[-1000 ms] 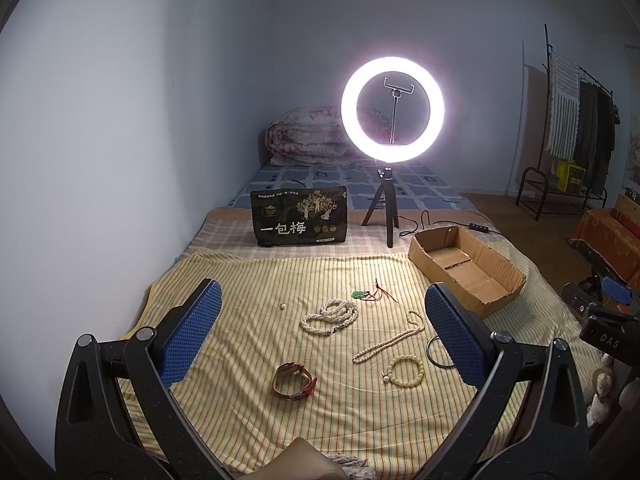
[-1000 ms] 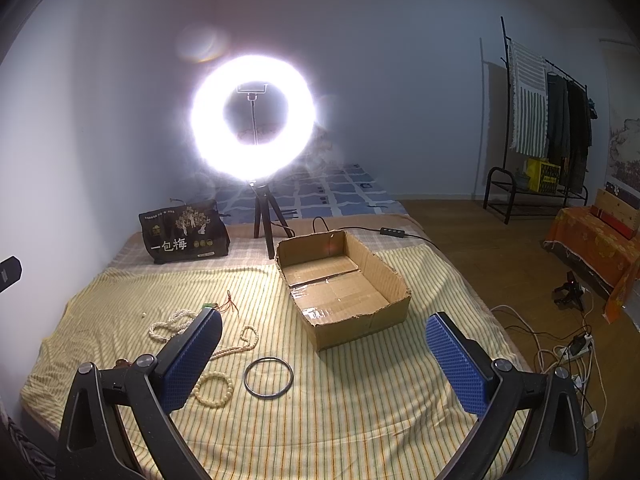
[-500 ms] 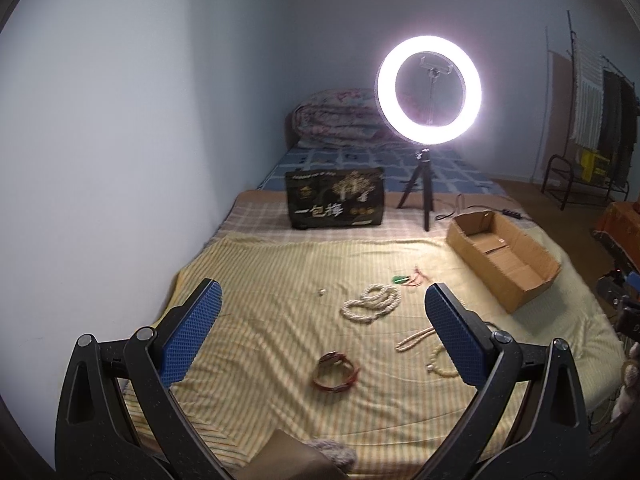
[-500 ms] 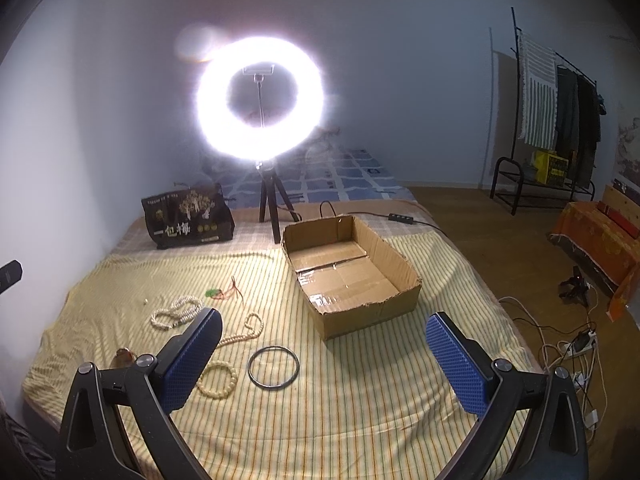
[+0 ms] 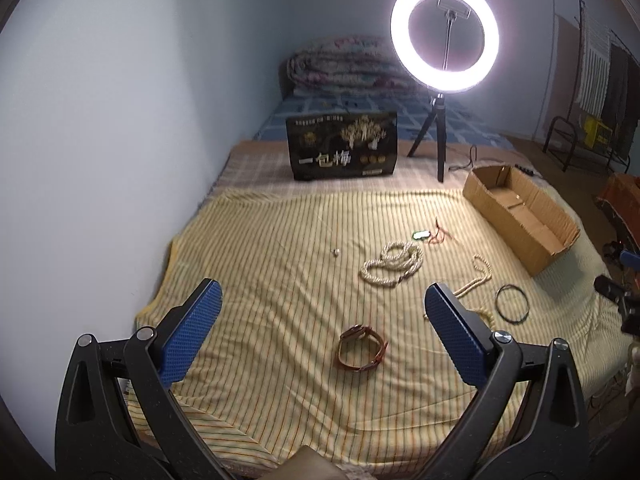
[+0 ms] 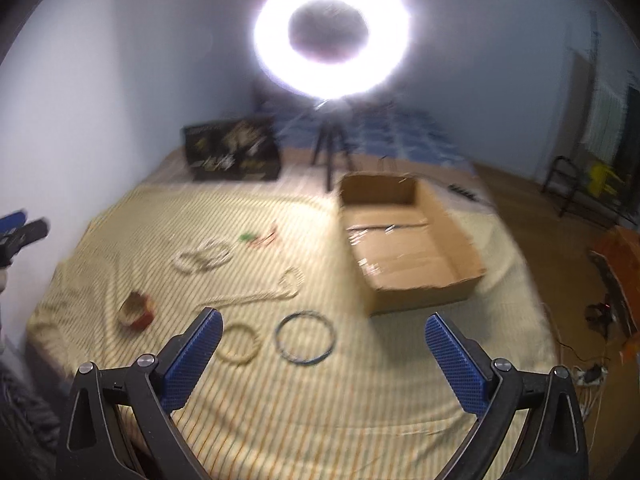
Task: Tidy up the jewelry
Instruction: 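Grasp the pale beaded bracelet with the right tool while the left tool grasps the brown leather watch, then carry the bracelet into the cardboard box with the right tool while the left tool drops the watch there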
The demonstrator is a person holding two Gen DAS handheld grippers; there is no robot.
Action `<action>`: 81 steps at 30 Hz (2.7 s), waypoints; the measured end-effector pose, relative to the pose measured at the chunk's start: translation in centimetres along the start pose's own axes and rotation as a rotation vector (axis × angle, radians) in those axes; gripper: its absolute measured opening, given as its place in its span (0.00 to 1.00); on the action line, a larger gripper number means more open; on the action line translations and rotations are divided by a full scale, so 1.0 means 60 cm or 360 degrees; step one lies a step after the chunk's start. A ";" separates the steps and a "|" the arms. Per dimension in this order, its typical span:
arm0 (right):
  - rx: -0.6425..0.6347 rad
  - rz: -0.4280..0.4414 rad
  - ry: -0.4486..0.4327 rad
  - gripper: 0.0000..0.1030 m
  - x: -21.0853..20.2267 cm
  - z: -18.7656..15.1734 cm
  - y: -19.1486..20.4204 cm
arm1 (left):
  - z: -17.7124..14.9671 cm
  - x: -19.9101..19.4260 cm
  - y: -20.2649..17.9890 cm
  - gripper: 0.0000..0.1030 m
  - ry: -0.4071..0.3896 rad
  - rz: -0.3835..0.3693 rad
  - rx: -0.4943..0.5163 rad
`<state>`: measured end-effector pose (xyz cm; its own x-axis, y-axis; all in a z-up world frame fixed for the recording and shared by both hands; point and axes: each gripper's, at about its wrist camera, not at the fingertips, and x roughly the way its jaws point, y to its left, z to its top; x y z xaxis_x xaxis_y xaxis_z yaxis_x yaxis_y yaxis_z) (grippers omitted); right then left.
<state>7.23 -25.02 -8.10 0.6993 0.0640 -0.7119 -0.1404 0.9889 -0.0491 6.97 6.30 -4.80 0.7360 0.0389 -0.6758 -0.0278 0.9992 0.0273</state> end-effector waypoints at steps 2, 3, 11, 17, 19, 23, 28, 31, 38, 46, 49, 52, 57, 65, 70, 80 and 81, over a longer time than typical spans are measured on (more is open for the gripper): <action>0.0001 0.0072 0.0088 0.94 0.021 -0.006 0.008 | -0.002 0.018 0.005 1.00 0.0059 -0.0024 -0.0002; 0.0017 0.0124 0.0146 0.91 0.036 -0.012 0.012 | -0.003 0.024 0.006 0.99 0.0086 -0.0035 -0.0007; 0.0157 0.0274 0.0521 0.65 0.139 -0.068 0.022 | -0.025 0.114 0.013 0.69 0.0421 -0.0126 -0.0050; 0.0273 0.0362 0.0657 0.48 0.170 -0.078 0.026 | -0.058 0.182 0.020 0.50 0.0682 -0.0202 -0.0196; 0.0340 0.0393 0.0702 0.44 0.182 -0.079 0.024 | -0.069 0.193 0.021 0.47 0.0729 -0.0204 -0.0218; 0.0438 0.0439 0.0747 0.41 0.205 -0.077 0.023 | -0.082 0.206 0.018 0.47 0.0758 -0.0186 -0.0204; 0.0603 0.0494 0.0806 0.35 0.240 -0.078 0.016 | -0.089 0.225 0.029 0.47 0.0816 -0.0220 -0.0294; 0.0628 0.0480 0.0813 0.34 0.253 -0.079 0.018 | -0.091 0.232 0.030 0.46 0.0835 -0.0241 -0.0324; 0.0667 0.0451 0.0798 0.33 0.276 -0.074 0.021 | -0.094 0.250 0.020 0.43 0.0875 -0.0246 -0.0325; 0.0663 0.0439 0.0782 0.31 0.289 -0.067 0.026 | -0.105 0.277 0.020 0.43 0.0925 -0.0202 -0.0336; 0.0628 0.0418 0.0775 0.28 0.290 -0.064 0.032 | -0.112 0.289 0.019 0.35 0.0957 -0.0189 -0.0335; 0.0571 0.0384 0.0768 0.23 0.293 -0.061 0.040 | -0.117 0.298 0.020 0.34 0.0967 -0.0178 -0.0331; 0.0469 0.0316 0.0737 0.13 0.293 -0.061 0.052 | -0.115 0.306 0.016 0.27 0.0953 -0.0150 -0.0306; 0.0485 0.0408 0.0712 0.05 0.283 -0.063 0.047 | -0.111 0.303 0.017 0.06 0.0936 -0.0167 -0.0320; 0.0464 0.0475 0.0667 0.05 0.263 -0.053 0.057 | -0.108 0.289 0.023 0.05 0.0907 -0.0193 -0.0339; 0.0407 0.0548 0.0534 0.05 0.216 -0.018 0.075 | -0.072 0.256 0.008 0.05 0.0805 -0.0312 -0.0382; 0.0391 0.0550 0.0517 0.05 0.210 -0.013 0.077 | -0.069 0.251 0.004 0.05 0.0795 -0.0325 -0.0382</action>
<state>14.84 -19.75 -17.86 0.3826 0.3853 -0.8398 -0.1287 0.9223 0.3645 15.26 7.14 -18.03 0.3364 -0.2168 -0.9164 -0.1140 0.9566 -0.2682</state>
